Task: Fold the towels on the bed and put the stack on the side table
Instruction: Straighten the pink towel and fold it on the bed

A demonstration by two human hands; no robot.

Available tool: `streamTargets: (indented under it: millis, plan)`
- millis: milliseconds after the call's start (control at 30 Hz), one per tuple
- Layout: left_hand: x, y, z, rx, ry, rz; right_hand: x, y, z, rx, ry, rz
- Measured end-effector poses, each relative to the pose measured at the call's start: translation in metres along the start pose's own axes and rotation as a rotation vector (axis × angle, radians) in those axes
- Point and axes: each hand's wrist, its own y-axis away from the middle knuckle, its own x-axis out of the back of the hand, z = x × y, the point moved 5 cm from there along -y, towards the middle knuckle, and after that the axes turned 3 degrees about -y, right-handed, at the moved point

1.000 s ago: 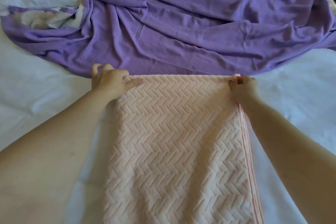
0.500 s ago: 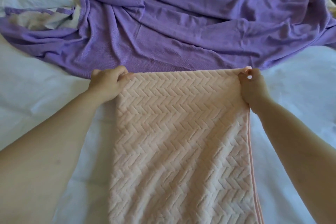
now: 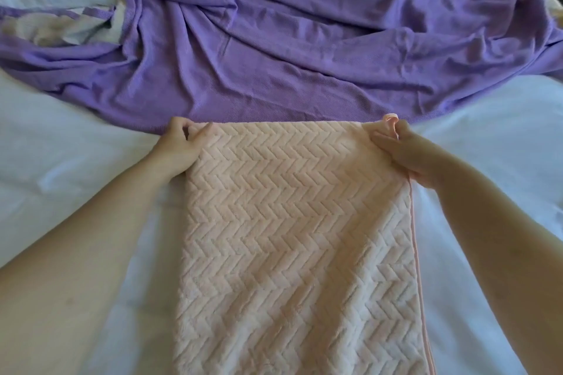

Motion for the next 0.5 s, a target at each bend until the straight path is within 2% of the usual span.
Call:
streamTargets:
  millis: [67,100,167,267,333,400,467,500]
  plan:
    - [0.001,0.003,0.002,-0.028,0.057,0.010,0.002,0.001,-0.003,-0.038,-0.160,-0.109]
    - [0.006,0.005,0.007,-0.075,0.077,0.069,0.007,-0.001,-0.006,0.001,-0.201,-0.087]
    - [0.018,0.008,0.019,-0.186,0.086,0.210,0.019,-0.006,-0.015,0.163,-0.198,0.103]
    - [0.019,0.010,0.028,-0.254,-0.026,0.298,0.018,-0.008,-0.024,0.342,0.071,0.450]
    - [0.013,0.016,0.034,-0.258,-0.151,0.316,0.008,-0.008,-0.021,0.351,0.243,0.575]
    - [0.011,0.038,0.049,-0.386,-0.322,0.415,-0.005,0.008,-0.021,0.377,0.295,0.650]
    - [-0.003,0.073,0.064,-0.644,-0.484,0.435,-0.035,0.042,-0.024,0.584,0.414,0.626]
    - [-0.018,0.095,0.064,-0.764,-0.560,0.373,-0.057,0.061,-0.020,0.686,0.495,0.553]
